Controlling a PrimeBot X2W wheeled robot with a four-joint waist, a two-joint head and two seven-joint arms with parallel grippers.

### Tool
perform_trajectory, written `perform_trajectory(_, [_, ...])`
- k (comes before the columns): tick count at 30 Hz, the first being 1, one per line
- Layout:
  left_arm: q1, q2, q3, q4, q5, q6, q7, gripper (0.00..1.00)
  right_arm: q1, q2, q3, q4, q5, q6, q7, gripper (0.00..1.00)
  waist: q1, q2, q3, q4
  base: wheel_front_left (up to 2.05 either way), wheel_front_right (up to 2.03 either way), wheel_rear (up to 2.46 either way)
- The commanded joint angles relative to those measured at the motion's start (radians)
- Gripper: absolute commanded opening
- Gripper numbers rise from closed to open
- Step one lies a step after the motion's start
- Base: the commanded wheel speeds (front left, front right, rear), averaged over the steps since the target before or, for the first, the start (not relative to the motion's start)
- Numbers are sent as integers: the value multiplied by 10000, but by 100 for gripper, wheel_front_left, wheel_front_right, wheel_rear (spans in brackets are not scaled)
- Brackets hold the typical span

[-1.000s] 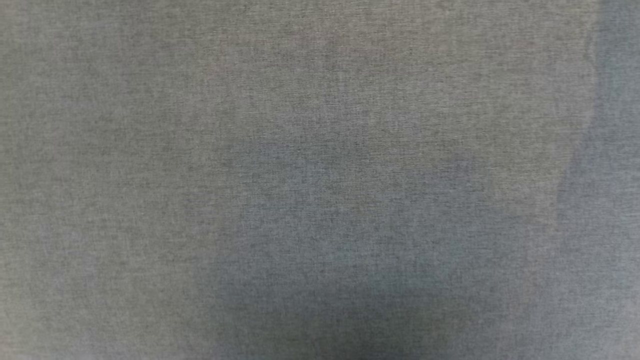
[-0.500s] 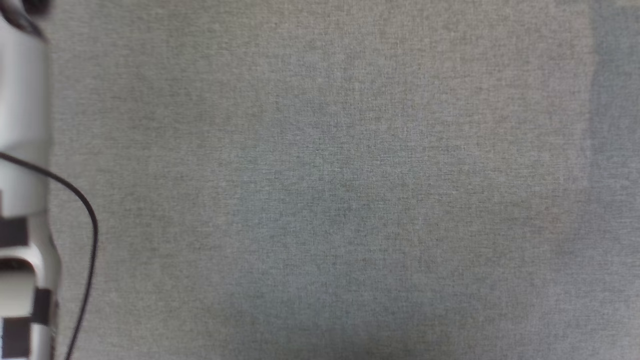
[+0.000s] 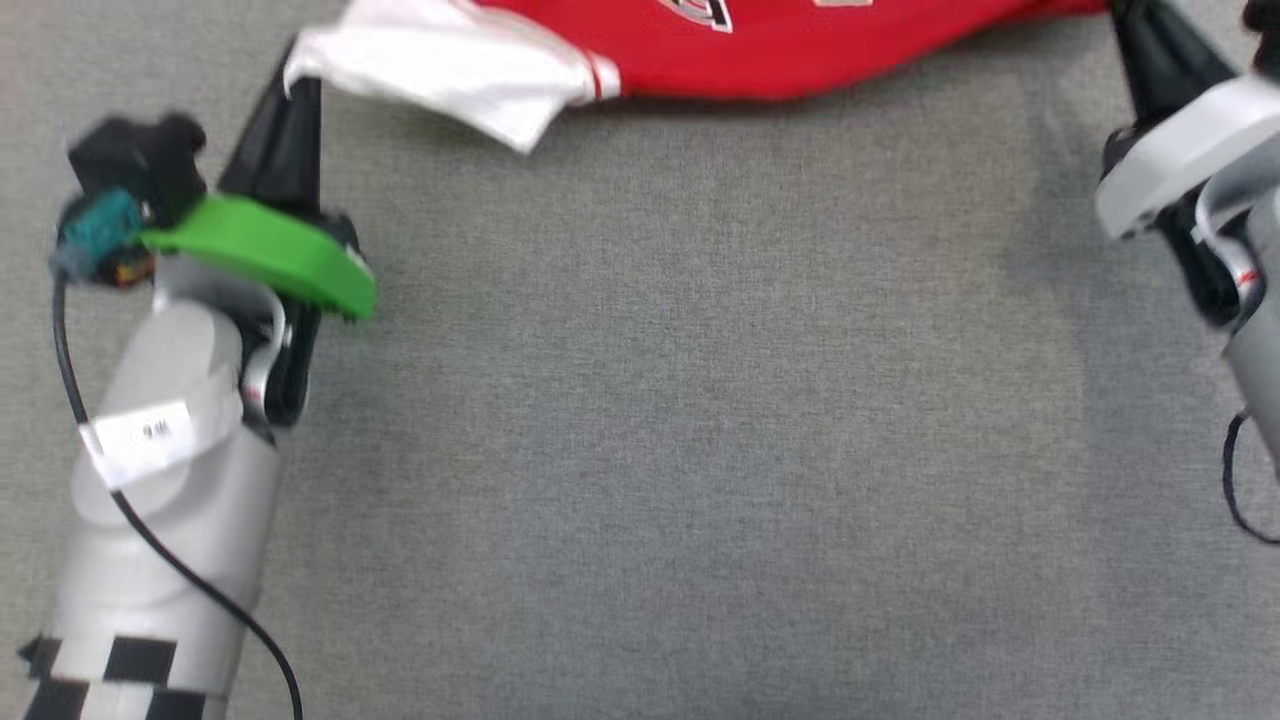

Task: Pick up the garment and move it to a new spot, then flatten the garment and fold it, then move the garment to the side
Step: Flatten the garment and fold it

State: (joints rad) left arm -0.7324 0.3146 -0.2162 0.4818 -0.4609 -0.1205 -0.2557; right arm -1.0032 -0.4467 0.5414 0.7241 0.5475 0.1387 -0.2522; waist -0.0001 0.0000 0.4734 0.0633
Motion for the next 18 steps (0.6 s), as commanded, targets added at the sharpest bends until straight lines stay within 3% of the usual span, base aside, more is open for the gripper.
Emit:
perform_trajectory(1, [387,69,71,58,-157,-45,-55,0,320,-47,143,-180,263,-80,-84,0,1,0,-598,169,0,0,0])
perform_trajectory(10, [2691,547,90,-26,-581,-45,141,0,2130,-556,1682,-1259,1964,-80,-91,0,1,0,-1573,239,0,0,0])
perform_trajectory(18, [4313,799,-659,-731,-666,-68,917,0,3087,-959,2525,-1261,2682,-80,-93,0,1,0,-2227,301,0,0,0])
